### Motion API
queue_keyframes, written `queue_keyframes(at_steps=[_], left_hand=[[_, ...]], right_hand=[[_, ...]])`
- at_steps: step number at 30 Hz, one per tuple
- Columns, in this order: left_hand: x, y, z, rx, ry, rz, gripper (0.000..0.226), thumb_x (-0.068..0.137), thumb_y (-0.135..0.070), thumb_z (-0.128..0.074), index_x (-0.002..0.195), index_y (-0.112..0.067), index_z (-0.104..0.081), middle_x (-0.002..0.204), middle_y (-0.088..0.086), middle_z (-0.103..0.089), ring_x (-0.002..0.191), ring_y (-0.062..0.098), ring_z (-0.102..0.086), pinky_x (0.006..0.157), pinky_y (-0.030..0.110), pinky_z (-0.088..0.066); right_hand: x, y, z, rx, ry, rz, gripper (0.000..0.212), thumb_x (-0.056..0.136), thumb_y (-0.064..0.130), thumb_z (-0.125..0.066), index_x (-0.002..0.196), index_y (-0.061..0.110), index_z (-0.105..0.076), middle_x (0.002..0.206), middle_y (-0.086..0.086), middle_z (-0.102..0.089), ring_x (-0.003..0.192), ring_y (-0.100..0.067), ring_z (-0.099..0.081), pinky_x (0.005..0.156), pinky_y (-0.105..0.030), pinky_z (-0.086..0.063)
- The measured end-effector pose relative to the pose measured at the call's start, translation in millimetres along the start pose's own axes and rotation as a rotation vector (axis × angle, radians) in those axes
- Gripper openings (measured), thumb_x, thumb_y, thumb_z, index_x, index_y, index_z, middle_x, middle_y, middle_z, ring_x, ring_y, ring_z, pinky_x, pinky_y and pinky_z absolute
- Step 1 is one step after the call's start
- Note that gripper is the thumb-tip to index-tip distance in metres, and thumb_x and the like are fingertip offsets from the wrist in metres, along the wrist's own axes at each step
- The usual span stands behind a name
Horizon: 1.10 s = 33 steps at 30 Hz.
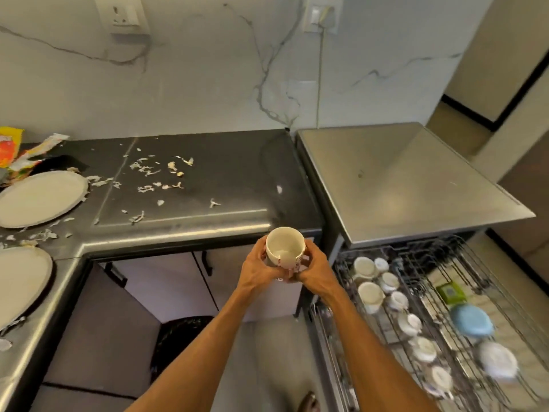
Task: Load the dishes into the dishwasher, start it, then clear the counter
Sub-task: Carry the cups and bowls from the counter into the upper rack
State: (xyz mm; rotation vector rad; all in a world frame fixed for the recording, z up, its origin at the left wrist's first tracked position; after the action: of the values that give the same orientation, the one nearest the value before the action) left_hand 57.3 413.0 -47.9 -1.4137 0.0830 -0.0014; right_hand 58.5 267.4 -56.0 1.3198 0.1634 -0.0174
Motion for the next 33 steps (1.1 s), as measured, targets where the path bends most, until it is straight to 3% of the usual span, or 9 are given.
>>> queue_keyframes(at_steps=[2, 7, 11, 16, 19, 21, 24, 29, 33], left_hand=[[-8.9, 3.1, -25.2, 0.01, 0.056, -0.003, 0.085, 0.055, -0.011, -0.091, 0.127, -0.029, -0.05, 0.119, -0.01, -0.062, 0.11, 0.009, -0.06, 0.079, 0.014, -0.05], [-25.0, 8.5, -76.3, 0.008, 0.142, 0.042, 0.081, 0.056, -0.004, -0.09, 0.121, -0.033, -0.051, 0.114, -0.015, -0.062, 0.106, 0.006, -0.059, 0.081, 0.016, -0.049], [-37.7, 17.0, -122.4, 0.012, 0.213, 0.106, 0.087, 0.048, -0.013, -0.092, 0.124, -0.026, -0.051, 0.117, -0.008, -0.062, 0.11, 0.013, -0.058, 0.087, 0.026, -0.051], [-51.4, 20.8, -179.5, 0.084, 0.249, 0.171, 0.093, 0.038, -0.029, -0.088, 0.123, -0.023, -0.05, 0.117, -0.003, -0.062, 0.11, 0.015, -0.058, 0.094, 0.035, -0.051], [-57.4, 26.7, -212.7, 0.134, 0.267, 0.222, 0.094, 0.036, -0.029, -0.091, 0.122, -0.023, -0.052, 0.115, -0.003, -0.063, 0.11, 0.018, -0.06, 0.091, 0.035, -0.052], [-61.3, 29.7, -235.7, 0.164, 0.283, 0.261, 0.086, 0.048, -0.016, -0.093, 0.123, -0.021, -0.052, 0.116, -0.003, -0.063, 0.11, 0.019, -0.059, 0.088, 0.031, -0.05], [-63.0, 34.5, -263.7, 0.188, 0.297, 0.315, 0.078, 0.055, -0.012, -0.09, 0.122, -0.019, -0.052, 0.116, -0.001, -0.063, 0.107, 0.019, -0.059, 0.089, 0.034, -0.051], [-68.0, 58.5, -293.8, 0.184, 0.294, 0.433, 0.101, 0.038, -0.034, -0.089, 0.128, -0.02, -0.045, 0.12, 0.003, -0.061, 0.107, 0.021, -0.061, 0.092, 0.044, -0.054], [-70.7, 80.3, -314.1, 0.181, 0.292, 0.502, 0.081, 0.063, -0.032, -0.087, 0.128, -0.023, -0.04, 0.116, 0.001, -0.059, 0.101, 0.017, -0.062, 0.079, 0.031, -0.056]], right_hand=[[-19.1, -13.7, 19.4, -0.012, -0.039, -0.038, 0.08, 0.057, -0.004, -0.086, 0.121, 0.03, -0.053, 0.116, 0.004, -0.063, 0.109, -0.02, -0.06, 0.077, -0.032, -0.06], [-55.3, -35.6, 60.1, 0.007, -0.109, -0.077, 0.082, 0.059, -0.004, -0.085, 0.128, 0.023, -0.05, 0.117, 0.002, -0.061, 0.107, -0.018, -0.06, 0.071, -0.026, -0.059], [-79.2, -58.8, 94.4, -0.012, -0.119, -0.127, 0.087, 0.057, 0.002, -0.087, 0.131, 0.023, -0.047, 0.124, 0.001, -0.06, 0.113, -0.021, -0.06, 0.084, -0.045, -0.059], [-104.5, -85.1, 140.2, 0.059, -0.117, -0.158, 0.088, 0.059, -0.003, -0.085, 0.136, 0.014, -0.047, 0.128, -0.005, -0.059, 0.114, -0.024, -0.059, 0.067, -0.03, -0.061], [-116.9, -102.3, 166.6, 0.057, -0.103, -0.186, 0.087, 0.053, 0.012, -0.086, 0.129, 0.024, -0.047, 0.127, 0.0, -0.059, 0.115, -0.021, -0.058, 0.082, -0.043, -0.06], [-123.1, -116.7, 183.7, 0.063, -0.089, -0.203, 0.088, 0.052, 0.014, -0.086, 0.129, 0.027, -0.046, 0.126, 0.001, -0.06, 0.114, -0.018, -0.058, 0.088, -0.047, -0.058], [-129.7, -138.1, 204.1, 0.097, -0.06, -0.246, 0.085, 0.058, 0.004, -0.086, 0.131, 0.025, -0.047, 0.124, 0.001, -0.063, 0.114, -0.017, -0.059, 0.092, -0.043, -0.056], [-142.4, -179.0, 218.7, 0.192, -0.047, -0.367, 0.061, 0.071, -0.001, -0.081, 0.119, 0.022, -0.052, 0.117, -0.003, -0.066, 0.111, -0.02, -0.062, 0.089, -0.035, -0.056], [-143.7, -205.9, 223.8, 0.294, -0.07, -0.448, 0.052, 0.08, 0.005, -0.076, 0.125, 0.019, -0.054, 0.114, -0.001, -0.069, 0.105, -0.015, -0.065, 0.073, -0.023, -0.055]])
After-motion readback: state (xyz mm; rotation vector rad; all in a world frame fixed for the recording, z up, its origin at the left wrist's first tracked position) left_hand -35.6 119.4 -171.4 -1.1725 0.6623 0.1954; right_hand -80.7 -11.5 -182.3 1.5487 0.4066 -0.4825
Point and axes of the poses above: each hand's wrist, its own x-axis towards the middle knuckle, its own z-axis out of the back of the hand, y = z × x, the point moved 10 cm from there along x, towards the middle knuckle
